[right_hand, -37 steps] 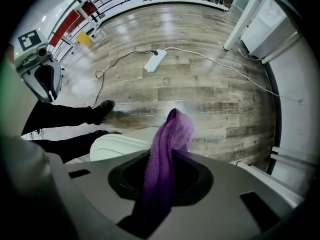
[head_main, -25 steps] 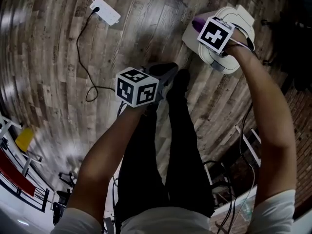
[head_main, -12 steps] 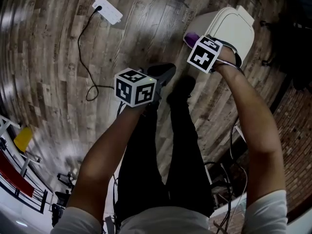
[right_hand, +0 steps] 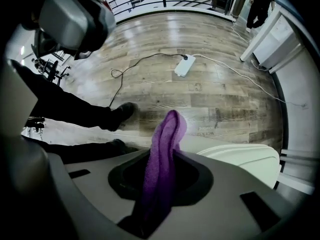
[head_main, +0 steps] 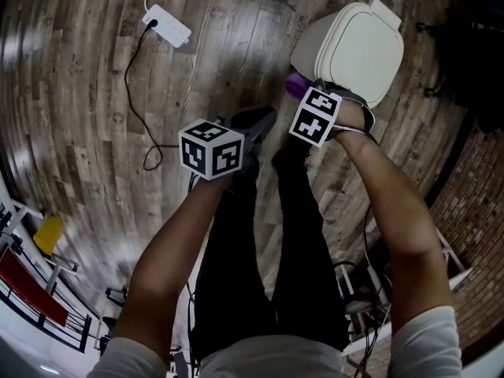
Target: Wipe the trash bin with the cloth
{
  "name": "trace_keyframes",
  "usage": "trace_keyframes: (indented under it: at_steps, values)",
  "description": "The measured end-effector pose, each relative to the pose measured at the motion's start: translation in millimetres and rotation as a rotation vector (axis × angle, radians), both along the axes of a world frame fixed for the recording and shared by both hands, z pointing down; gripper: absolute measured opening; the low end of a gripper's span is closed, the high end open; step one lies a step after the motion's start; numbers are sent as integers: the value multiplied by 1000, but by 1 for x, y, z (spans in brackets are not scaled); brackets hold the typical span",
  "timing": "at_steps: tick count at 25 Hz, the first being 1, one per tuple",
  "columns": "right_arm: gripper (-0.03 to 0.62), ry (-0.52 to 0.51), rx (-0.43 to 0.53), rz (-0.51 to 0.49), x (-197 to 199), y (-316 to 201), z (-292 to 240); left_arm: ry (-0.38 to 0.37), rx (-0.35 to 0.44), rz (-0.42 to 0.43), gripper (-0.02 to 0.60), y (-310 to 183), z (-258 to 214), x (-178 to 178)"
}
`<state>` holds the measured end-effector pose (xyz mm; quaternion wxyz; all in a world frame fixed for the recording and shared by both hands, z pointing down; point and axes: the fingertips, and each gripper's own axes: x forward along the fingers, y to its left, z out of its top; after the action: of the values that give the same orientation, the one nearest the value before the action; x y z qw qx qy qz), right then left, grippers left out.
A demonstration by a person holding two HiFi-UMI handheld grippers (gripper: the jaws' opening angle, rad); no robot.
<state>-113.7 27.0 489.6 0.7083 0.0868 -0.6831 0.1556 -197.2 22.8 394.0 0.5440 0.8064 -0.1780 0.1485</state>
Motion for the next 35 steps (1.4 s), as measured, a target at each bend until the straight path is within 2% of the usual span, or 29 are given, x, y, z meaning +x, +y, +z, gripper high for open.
trace_keyframes:
  at_steps: [5,13,17,20,23,25,30,35]
  values:
    - [95,-175,1,66,-22,22,-19,-6,5,3,15,0,-2,6]
    - [94,-315,24,333,-17,41,-46,-12,37,69,8,15,-15,28]
    - [94,-360,58,482,-1,46,-61,14,56,115,8,16,-34,42]
    - [95,-385,87,603,22,49,-74,1,72,180,8,16,-49,59]
    - [94,-421,129,751,48,51,-89,-78,128,296,8,11,-57,76]
    - [94,-460,172,885,67,49,-98,-112,183,387,8,1,-65,92]
    - [94,-539,267,1229,137,55,-112,-117,263,543,8,-18,-86,149]
    - [95,-555,315,1452,207,70,-104,-163,306,672,8,-29,-85,204]
